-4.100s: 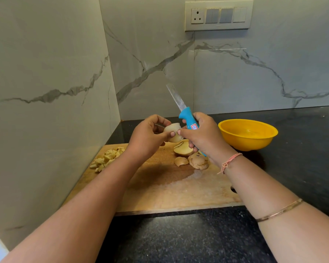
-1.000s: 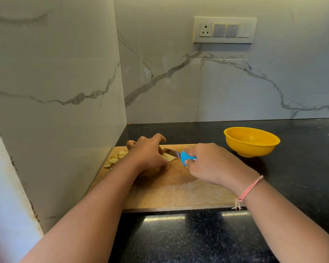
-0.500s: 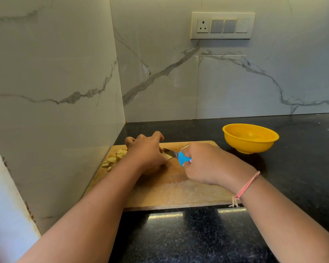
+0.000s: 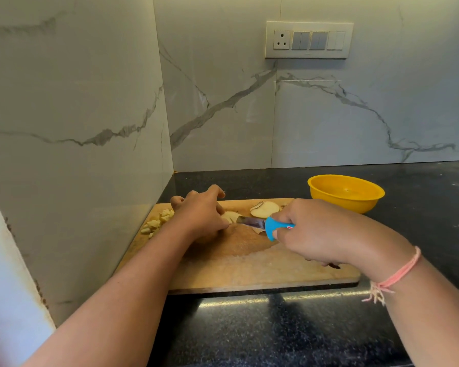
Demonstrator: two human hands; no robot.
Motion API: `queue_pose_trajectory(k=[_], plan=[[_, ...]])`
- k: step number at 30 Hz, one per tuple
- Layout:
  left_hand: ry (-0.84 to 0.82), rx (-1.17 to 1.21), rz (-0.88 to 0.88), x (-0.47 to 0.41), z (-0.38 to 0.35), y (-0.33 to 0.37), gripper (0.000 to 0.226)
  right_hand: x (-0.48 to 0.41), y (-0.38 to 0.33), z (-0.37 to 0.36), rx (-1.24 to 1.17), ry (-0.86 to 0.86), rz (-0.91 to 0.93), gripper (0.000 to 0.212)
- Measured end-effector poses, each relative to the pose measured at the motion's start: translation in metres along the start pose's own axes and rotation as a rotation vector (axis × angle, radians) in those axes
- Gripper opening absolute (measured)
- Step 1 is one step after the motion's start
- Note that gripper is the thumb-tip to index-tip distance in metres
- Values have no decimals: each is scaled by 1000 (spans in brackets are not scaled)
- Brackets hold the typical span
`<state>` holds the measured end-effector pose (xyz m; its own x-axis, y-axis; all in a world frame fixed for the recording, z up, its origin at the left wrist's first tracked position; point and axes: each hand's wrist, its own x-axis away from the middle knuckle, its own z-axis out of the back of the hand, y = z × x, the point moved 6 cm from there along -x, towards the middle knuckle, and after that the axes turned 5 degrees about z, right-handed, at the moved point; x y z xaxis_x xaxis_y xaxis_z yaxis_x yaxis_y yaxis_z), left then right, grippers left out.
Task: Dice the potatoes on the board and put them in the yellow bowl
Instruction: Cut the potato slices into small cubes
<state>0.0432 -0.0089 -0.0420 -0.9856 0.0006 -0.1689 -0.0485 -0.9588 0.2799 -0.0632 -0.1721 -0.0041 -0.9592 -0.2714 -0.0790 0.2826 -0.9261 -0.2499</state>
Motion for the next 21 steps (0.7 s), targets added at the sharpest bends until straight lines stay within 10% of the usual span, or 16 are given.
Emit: queue_pose_trajectory(k=[21], plan=[[17, 104, 88, -12, -3, -12, 54, -26, -29, -28, -74, 34, -19, 34]])
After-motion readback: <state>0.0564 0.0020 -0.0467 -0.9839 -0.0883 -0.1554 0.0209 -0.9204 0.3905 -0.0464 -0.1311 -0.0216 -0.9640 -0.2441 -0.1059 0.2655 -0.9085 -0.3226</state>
